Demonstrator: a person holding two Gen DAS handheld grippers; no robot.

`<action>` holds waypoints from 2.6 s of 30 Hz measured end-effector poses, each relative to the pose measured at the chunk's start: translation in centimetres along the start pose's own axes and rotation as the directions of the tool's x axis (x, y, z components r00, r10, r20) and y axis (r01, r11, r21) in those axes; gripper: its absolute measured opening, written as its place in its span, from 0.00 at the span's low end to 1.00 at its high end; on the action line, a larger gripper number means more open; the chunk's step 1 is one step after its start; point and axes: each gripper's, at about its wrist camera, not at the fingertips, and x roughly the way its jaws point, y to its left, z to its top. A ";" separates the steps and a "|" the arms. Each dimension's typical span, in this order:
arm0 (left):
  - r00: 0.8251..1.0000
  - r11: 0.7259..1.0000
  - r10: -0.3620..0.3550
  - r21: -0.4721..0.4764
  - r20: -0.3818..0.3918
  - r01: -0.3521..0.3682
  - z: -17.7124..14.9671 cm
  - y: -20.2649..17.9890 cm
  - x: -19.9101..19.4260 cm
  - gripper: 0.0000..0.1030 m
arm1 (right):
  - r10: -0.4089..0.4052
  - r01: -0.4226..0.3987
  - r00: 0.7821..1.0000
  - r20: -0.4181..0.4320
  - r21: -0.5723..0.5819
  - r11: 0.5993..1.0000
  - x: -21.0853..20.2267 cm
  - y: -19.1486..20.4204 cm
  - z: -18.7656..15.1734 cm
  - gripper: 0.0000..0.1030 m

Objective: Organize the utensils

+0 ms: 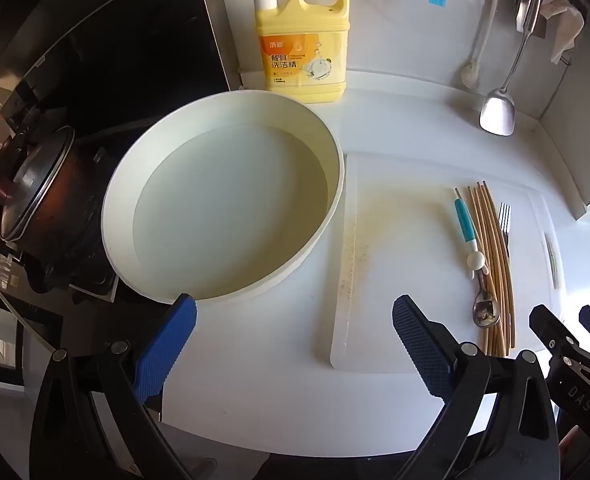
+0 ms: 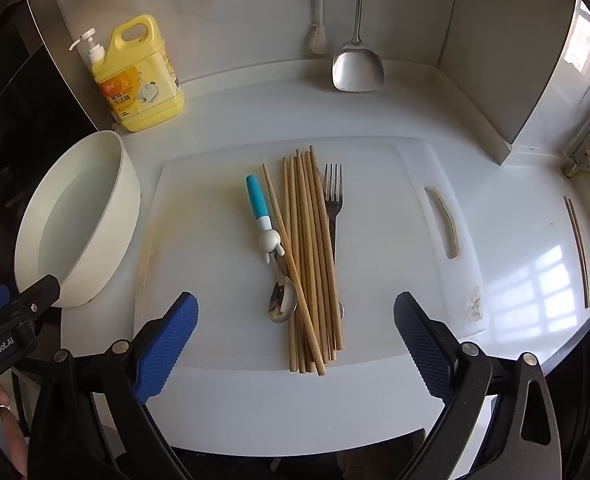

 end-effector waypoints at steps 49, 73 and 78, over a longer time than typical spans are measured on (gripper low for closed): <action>1.000 1.000 0.008 0.000 0.007 -0.008 0.1 0.9 -0.6 0.94 | 0.003 -0.003 1.000 0.010 -0.008 1.000 -0.7 0.7 0.1 0.91; 1.000 1.000 0.010 0.001 0.009 -0.010 0.1 0.8 -0.5 0.94 | 0.005 -0.005 1.000 0.008 -0.008 1.000 -0.4 0.8 0.1 0.91; 1.000 1.000 0.010 0.001 0.009 -0.010 0.0 0.8 -0.5 0.94 | 0.005 -0.005 1.000 0.007 -0.006 1.000 -0.4 0.8 0.1 0.91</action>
